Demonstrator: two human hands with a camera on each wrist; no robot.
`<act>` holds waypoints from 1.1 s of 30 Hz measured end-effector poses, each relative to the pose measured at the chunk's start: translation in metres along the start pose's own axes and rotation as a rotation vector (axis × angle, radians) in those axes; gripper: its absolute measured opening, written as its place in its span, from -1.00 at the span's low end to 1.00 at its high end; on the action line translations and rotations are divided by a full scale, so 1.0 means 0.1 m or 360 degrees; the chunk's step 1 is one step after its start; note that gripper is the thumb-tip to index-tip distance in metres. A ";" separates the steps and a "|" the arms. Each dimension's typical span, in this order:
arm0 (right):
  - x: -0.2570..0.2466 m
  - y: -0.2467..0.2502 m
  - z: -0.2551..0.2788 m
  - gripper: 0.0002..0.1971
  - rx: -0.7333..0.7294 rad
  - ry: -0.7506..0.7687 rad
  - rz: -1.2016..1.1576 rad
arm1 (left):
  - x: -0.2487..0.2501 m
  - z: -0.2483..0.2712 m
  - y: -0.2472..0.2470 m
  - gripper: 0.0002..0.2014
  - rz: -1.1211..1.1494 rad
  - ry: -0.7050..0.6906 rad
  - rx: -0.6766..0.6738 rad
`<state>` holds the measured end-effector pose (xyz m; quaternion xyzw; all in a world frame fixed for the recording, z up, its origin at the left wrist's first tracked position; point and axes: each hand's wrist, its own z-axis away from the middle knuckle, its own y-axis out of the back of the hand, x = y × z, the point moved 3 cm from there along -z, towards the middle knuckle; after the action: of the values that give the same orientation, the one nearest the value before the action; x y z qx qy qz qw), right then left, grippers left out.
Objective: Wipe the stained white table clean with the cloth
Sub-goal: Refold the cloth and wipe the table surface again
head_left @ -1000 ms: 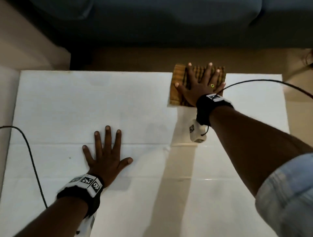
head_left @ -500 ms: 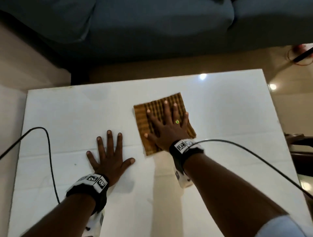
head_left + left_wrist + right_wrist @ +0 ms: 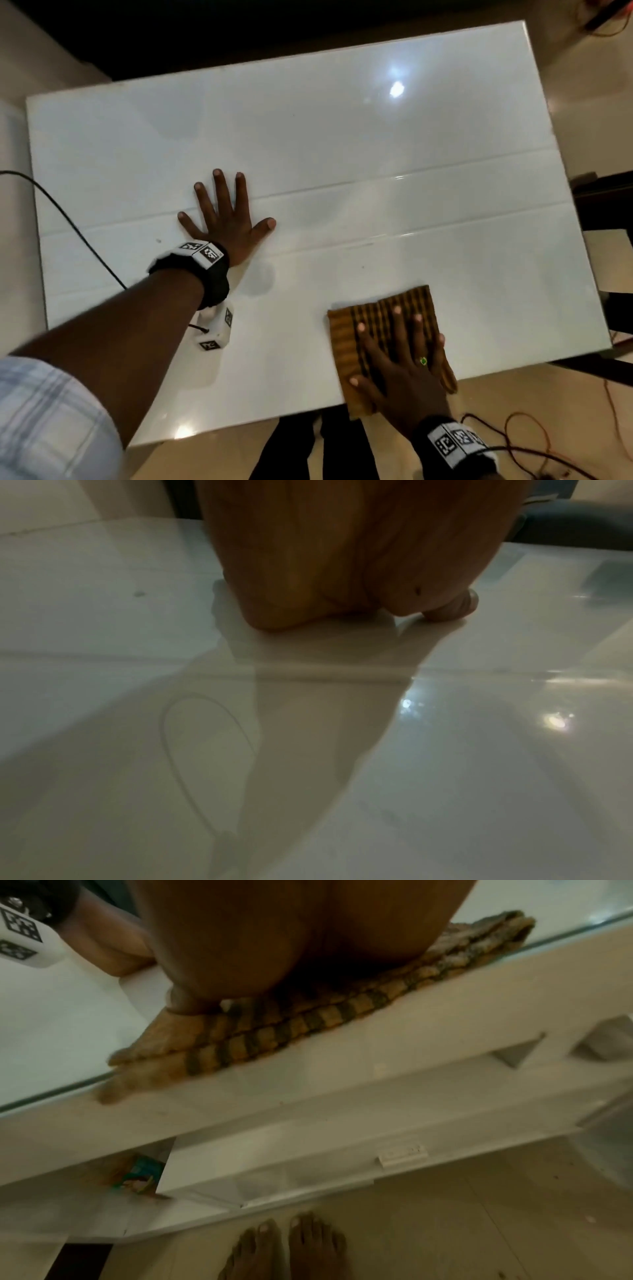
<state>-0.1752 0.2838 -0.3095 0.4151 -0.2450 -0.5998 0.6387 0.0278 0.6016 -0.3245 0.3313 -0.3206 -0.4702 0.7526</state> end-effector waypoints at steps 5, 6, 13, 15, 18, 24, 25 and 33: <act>-0.12 -0.10 0.14 -0.20 0.0004 -0.0086 -0.0070 | 0.01 0.01 0.01 -0.08 0.0006 -0.0024 0.0014; -0.19 -0.12 0.14 -0.19 -0.0005 -0.0103 -0.0088 | 0.00 0.01 0.00 -0.08 0.0000 -0.0027 0.0021; -0.49 -0.08 -0.03 -0.17 -0.0073 -0.0038 -0.0040 | -0.05 0.01 0.01 -0.12 0.0033 -0.0090 0.0038; -0.55 0.02 -0.23 -0.16 -0.0064 -0.0019 -0.0046 | -0.07 0.05 0.06 -0.16 0.0087 -0.0105 0.0088; -0.68 0.27 -0.72 -0.14 0.0015 -0.0006 -0.0085 | -0.22 0.14 0.15 -0.19 0.0116 -0.0111 0.0221; -0.96 1.01 -1.93 -0.12 0.0072 0.0027 -0.0098 | -1.01 0.13 0.26 -0.12 0.0062 0.0251 0.0339; -0.99 1.13 -2.13 -0.12 0.0068 0.0029 -0.0090 | -1.14 0.14 0.27 -0.10 0.0066 0.0316 0.0332; -1.28 2.24 -3.84 -0.13 0.0044 0.0001 -0.0048 | -1.62 0.03 0.34 -0.07 0.0101 0.0400 0.0104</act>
<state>0.2415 0.4843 -0.3067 0.4277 -0.2467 -0.6058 0.6239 -0.0148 0.7611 -0.3233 0.4016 -0.2492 -0.3904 0.7900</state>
